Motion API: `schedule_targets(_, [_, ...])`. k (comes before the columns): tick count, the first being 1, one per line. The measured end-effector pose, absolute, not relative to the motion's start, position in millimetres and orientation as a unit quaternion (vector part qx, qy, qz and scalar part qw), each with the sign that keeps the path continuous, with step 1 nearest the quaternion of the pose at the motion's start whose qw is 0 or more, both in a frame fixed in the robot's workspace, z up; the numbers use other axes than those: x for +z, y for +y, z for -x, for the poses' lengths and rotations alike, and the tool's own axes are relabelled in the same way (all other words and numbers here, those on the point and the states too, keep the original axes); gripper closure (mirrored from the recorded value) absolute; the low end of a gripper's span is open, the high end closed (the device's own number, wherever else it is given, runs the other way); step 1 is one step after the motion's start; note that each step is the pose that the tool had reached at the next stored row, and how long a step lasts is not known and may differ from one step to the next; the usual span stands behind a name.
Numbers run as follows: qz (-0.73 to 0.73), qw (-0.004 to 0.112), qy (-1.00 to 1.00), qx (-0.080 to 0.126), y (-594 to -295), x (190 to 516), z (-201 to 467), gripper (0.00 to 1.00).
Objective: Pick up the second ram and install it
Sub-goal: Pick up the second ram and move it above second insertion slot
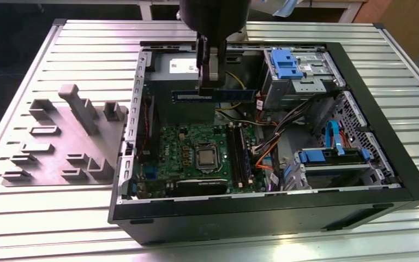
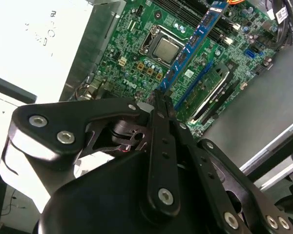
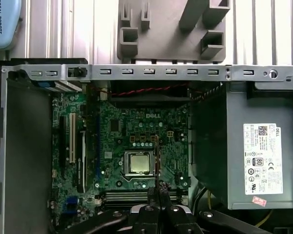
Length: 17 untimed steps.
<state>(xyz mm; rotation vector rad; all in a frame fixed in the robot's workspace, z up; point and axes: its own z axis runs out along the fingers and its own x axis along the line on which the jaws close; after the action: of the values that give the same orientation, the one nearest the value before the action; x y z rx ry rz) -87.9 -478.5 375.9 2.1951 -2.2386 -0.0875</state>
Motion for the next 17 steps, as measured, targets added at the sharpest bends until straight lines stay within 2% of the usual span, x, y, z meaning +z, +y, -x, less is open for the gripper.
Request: schedule_targets(17, [-0.7,0.002,-0.714,-0.028,-479,350,88,0.89])
